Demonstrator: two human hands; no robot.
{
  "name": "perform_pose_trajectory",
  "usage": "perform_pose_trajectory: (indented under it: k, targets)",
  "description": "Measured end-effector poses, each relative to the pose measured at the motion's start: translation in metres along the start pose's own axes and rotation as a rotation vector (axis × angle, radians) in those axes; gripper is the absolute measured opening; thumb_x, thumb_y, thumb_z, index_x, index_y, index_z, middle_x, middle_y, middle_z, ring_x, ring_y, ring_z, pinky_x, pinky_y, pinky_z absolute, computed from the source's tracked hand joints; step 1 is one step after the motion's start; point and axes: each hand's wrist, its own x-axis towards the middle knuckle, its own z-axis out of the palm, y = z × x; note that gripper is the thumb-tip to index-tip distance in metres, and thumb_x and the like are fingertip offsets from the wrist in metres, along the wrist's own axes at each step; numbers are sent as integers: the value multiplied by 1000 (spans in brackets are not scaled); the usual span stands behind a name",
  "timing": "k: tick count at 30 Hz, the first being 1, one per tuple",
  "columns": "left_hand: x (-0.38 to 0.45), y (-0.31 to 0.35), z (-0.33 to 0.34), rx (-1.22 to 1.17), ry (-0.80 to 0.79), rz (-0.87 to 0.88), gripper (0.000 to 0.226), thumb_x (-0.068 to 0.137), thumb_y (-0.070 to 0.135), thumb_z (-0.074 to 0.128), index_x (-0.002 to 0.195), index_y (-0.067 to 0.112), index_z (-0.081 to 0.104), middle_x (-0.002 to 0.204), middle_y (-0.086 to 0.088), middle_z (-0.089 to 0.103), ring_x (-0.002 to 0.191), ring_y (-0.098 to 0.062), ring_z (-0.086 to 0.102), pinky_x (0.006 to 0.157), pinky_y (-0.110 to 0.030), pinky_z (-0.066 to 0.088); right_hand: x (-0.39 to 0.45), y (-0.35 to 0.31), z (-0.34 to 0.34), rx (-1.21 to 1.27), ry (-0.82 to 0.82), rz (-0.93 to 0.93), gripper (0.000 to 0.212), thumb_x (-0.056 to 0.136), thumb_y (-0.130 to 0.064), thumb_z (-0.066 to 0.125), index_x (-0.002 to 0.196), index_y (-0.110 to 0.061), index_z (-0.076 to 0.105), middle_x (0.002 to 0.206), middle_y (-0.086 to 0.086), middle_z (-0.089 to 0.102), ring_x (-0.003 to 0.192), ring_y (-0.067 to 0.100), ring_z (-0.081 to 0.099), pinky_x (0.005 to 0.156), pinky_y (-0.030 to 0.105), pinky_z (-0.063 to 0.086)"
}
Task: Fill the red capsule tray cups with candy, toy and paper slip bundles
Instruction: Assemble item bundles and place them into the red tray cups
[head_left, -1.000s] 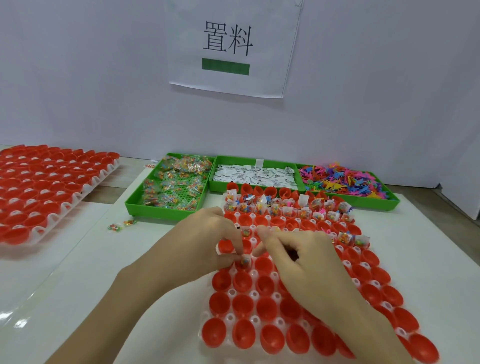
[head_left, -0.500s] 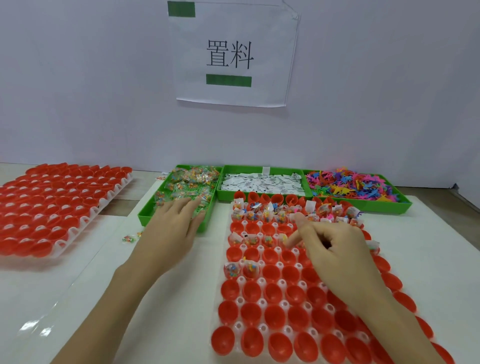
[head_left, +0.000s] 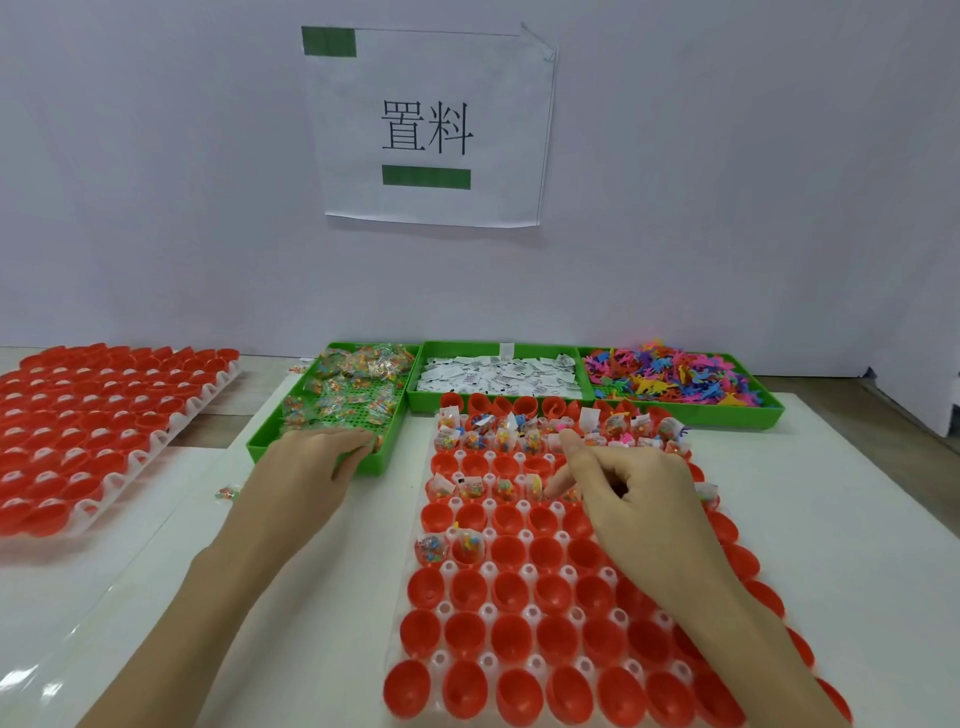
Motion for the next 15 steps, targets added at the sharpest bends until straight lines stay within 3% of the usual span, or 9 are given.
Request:
perform_pose_trajectory:
  k: [5,9,11,15]
  targets:
    - [-3,2,-3,90,139,-65,23,86,6,80,108,7,80,111,-10,77,94,-40,75,68,-51,61,0,2,3,-11,-8,-2,52,102,-51,47,63,-27,73,36,-6,37,32,8,34,48,10,35]
    - [1,-3,-4,29,219,20,35,79,-19,73,108,0,77,106,-18,77,87,-42,75,70,-50,60,-1,4,6,-33,-39,2,54,103,-51,47,63,-26,73,36,-7,36,33,8,36,60,7,32]
    - [2,4,-5,-17,216,76,48,71,-29,71,108,-1,76,98,-18,77,82,-39,74,68,-45,60,-1,4,8,-47,-82,23,53,103,-50,47,64,-25,74,38,-5,36,36,8,39,72,21,34]
    - [-1,27,-3,-146,164,229,51,76,-20,76,120,5,73,101,-11,77,80,-28,75,72,-31,56,11,-7,4,-12,-146,54,44,102,-46,51,70,-28,76,43,0,52,39,5,43,56,13,40]
